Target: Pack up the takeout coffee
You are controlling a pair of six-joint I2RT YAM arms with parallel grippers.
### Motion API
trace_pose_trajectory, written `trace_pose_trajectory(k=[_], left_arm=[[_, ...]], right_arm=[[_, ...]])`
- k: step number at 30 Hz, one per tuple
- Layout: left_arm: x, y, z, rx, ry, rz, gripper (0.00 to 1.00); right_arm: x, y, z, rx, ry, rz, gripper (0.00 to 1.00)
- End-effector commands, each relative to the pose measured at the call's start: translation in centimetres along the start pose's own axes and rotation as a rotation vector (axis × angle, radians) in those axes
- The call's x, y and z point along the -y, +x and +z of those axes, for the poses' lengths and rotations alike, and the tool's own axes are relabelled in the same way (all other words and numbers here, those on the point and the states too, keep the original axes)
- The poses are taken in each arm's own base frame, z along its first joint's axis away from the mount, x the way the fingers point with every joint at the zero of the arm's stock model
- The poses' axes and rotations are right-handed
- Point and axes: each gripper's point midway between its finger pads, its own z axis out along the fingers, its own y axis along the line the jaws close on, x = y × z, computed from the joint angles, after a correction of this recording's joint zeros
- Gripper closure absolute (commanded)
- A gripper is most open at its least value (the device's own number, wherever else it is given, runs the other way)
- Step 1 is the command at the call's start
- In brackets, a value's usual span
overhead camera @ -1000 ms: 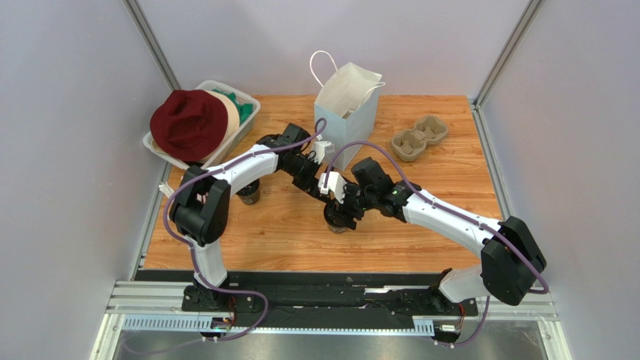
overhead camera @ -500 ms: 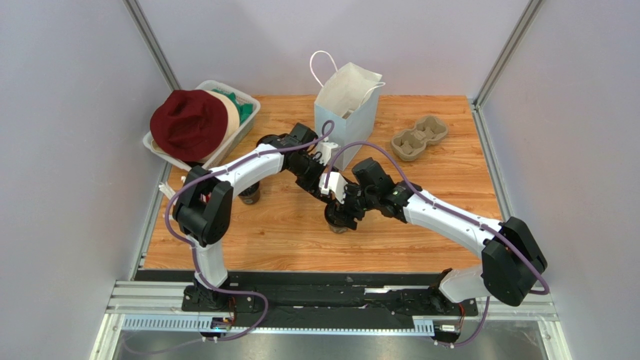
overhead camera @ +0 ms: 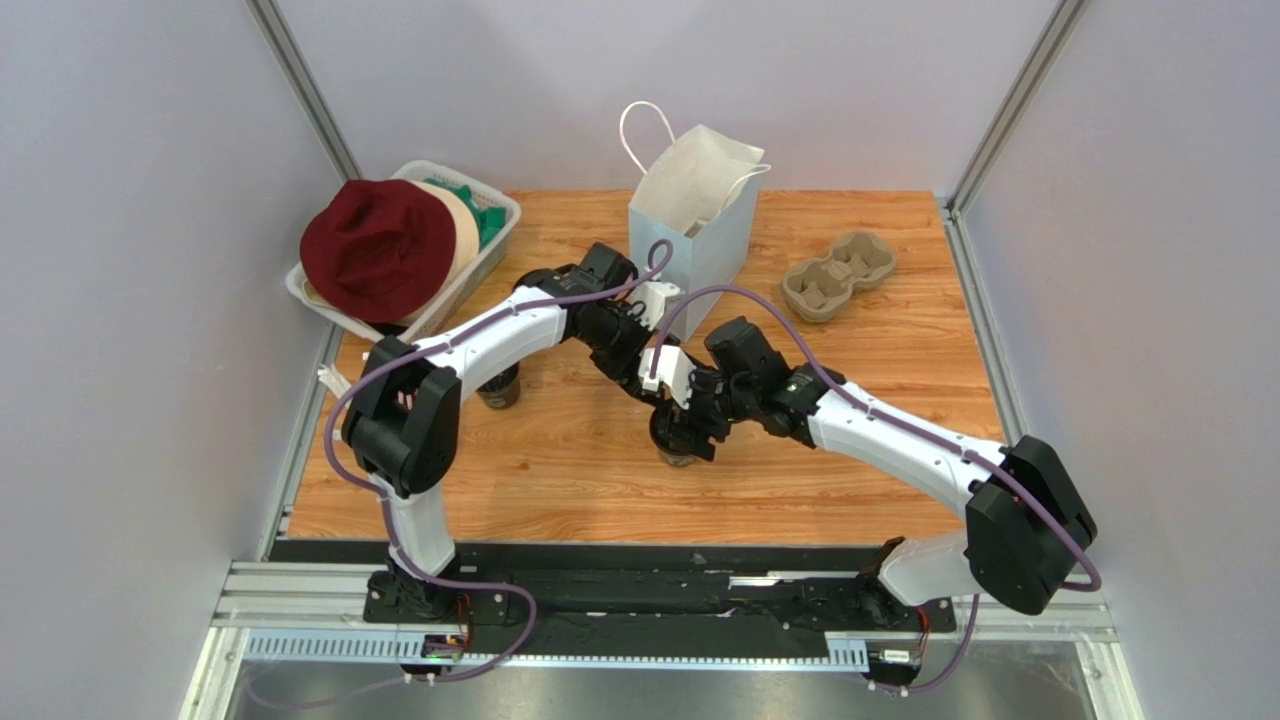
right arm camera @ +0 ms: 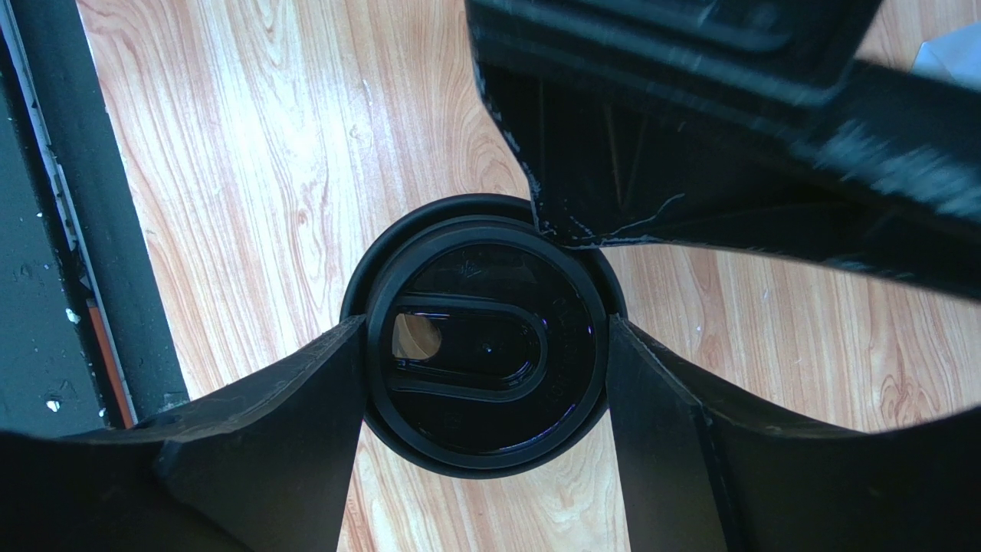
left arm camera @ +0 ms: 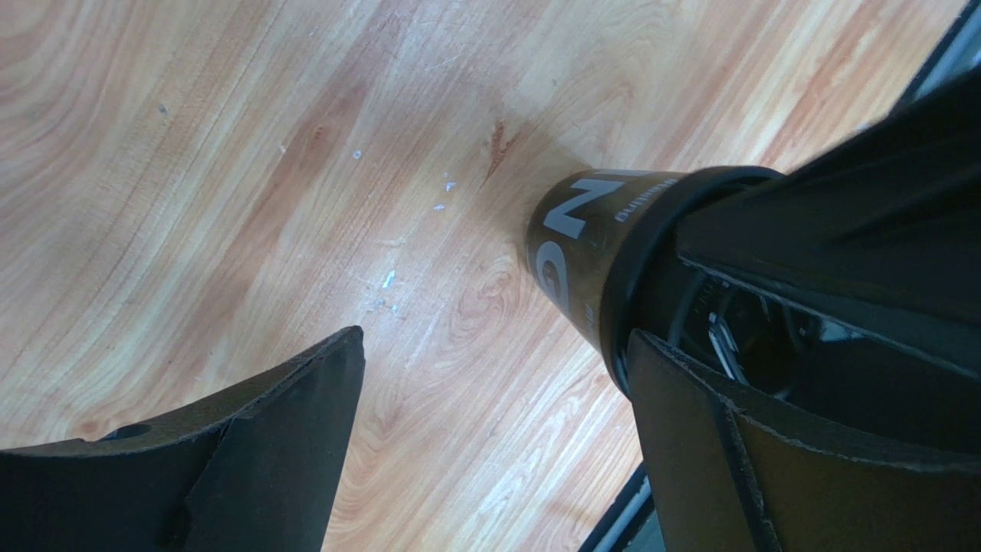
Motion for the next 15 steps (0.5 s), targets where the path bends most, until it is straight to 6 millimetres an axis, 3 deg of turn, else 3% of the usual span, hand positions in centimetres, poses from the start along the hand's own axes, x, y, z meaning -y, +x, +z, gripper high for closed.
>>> trace_pose_trajectory(k=[1, 6, 15], left_arm=[[2.4, -1.7, -3.2, 0.093, 0.059, 0.102, 0.07], [4.2, -0.7, -2.9, 0.095, 0.171, 0.104, 0.07], [2.5, 2.2, -0.5, 0.01, 0.143, 0.055, 0.09]], right_arm=[[-3.1, 9.2, 0.1, -0.315, -0.084, 0.061, 0.31], [-3.1, 9.2, 0.2, -0.315, -0.082, 0.061, 0.31], [-3.1, 9.2, 0.2, -0.312, -0.079, 0.059, 0.31]])
